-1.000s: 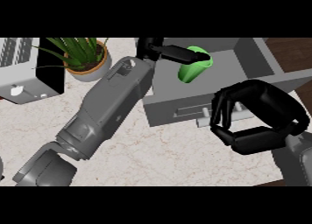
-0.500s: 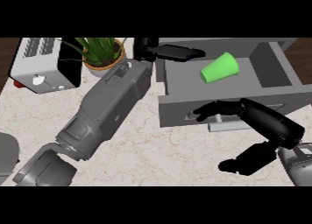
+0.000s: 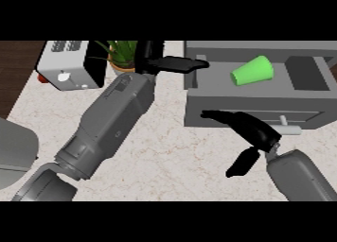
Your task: Pick up the cup, place it into the drawer and close the drawer
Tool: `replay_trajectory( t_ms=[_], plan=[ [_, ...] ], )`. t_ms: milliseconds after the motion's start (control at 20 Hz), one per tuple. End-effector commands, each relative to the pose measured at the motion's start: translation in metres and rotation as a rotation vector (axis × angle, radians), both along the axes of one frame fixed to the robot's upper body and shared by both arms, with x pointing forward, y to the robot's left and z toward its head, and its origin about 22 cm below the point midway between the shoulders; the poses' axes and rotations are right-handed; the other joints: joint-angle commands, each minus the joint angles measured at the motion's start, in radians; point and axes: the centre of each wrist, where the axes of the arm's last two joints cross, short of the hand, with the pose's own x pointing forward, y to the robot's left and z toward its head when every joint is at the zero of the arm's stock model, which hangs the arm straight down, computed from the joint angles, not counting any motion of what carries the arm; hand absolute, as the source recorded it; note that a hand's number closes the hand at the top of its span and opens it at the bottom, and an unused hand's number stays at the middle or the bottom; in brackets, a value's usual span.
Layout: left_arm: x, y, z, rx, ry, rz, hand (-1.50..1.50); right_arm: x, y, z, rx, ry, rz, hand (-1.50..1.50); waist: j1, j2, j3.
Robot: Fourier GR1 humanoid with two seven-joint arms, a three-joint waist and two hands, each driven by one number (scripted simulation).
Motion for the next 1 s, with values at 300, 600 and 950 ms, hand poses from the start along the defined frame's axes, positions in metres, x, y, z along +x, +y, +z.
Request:
replay_trajectory(
  t_ms=[300, 600, 950],
  plan=[
    [-0.007, 0.065, -0.029, -0.033, 0.012, 0.015, -1.5, 0.055, -0.019, -0.058, -0.084, -0.006, -0.084, 1.5, 0.074, 0.006, 0.002],
    [-0.013, 0.076, -0.03, -0.036, 0.01, -0.026, -1.5, 0.102, -0.044, -0.008, 0.066, -0.141, -0.219, 1.5, 0.118, 0.009, 0.004],
    [-0.018, 0.095, -0.037, -0.046, -0.009, -0.041, -1.5, 0.127, -0.09, 0.046, 0.122, -0.224, -0.365, 1.5, 0.148, 0.029, 0.004]
  ],
)
